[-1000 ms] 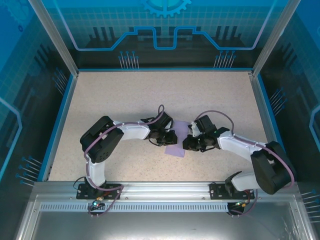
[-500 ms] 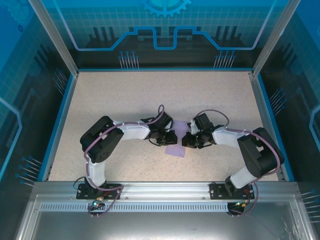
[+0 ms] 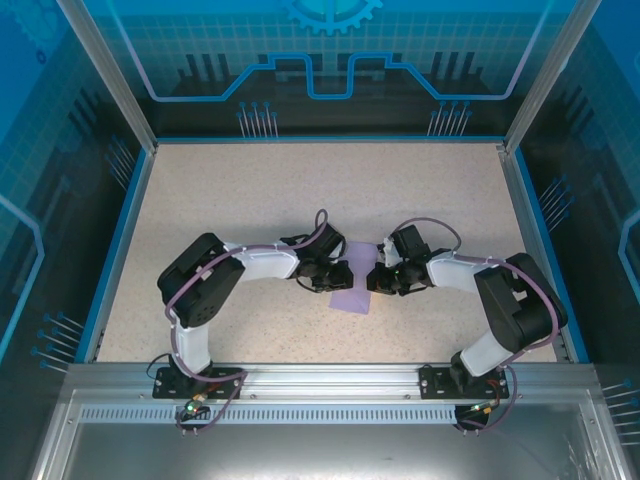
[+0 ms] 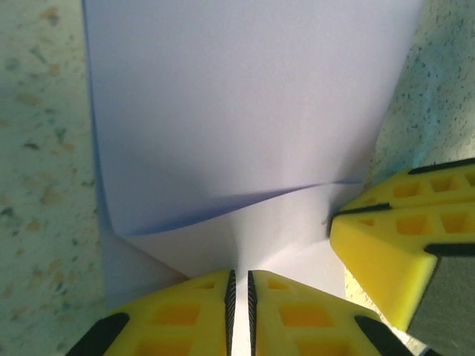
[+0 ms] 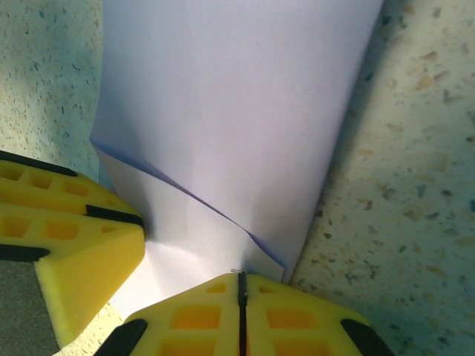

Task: Fold a paper plane with a square sheet of paper (pick it up from the middle)
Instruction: Fold the triangle a second time at the center of the table.

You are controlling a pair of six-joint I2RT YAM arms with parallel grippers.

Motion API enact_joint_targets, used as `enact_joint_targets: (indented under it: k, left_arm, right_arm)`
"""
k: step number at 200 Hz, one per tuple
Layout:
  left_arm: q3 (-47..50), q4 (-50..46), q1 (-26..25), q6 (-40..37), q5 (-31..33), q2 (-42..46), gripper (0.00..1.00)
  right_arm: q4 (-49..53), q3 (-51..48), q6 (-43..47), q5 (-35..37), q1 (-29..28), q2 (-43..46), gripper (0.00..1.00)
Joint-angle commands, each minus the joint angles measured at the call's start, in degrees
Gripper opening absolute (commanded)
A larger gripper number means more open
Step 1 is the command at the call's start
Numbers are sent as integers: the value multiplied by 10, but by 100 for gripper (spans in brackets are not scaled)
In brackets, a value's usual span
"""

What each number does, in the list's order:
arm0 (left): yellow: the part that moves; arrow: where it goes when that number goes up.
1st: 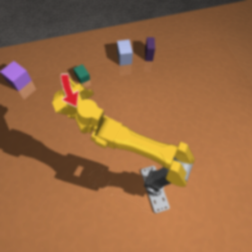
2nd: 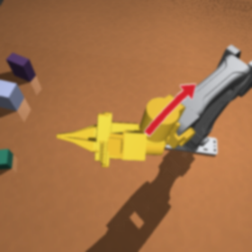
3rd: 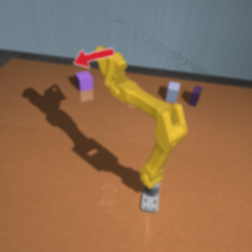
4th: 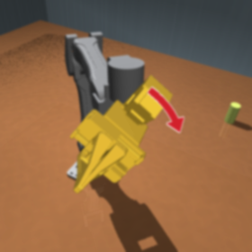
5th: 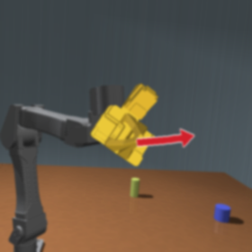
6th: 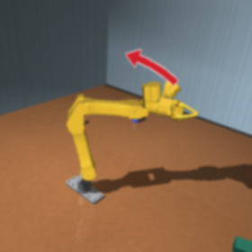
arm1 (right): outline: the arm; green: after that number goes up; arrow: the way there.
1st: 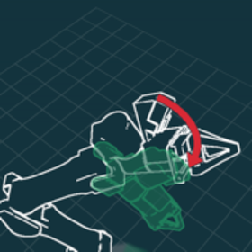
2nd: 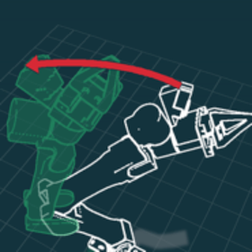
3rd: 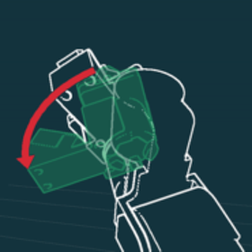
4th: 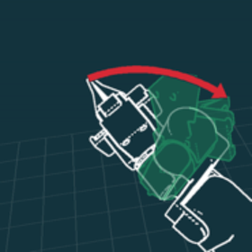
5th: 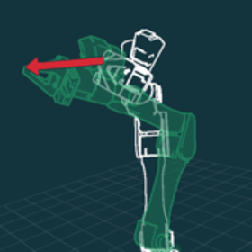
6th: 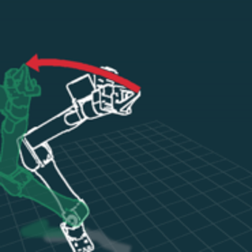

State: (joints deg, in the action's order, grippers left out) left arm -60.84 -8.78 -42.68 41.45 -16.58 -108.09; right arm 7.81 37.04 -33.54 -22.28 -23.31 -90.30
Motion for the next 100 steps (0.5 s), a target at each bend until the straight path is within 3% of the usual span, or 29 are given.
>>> enact_joint_targets:
  k: [1,45,100]
  left_arm:
    - [0,-24,-14,-1,10,51,16]
    - [40,24,-59,28,13,79,15]
    - [50,104,-97,49,14,27,14]
  right_arm:
    - [11,1,10,-7,9,-15,8]
    - [4,-3,11,-37,16,-16,7]
    - [5,-8,17,-49,18,-16,7]
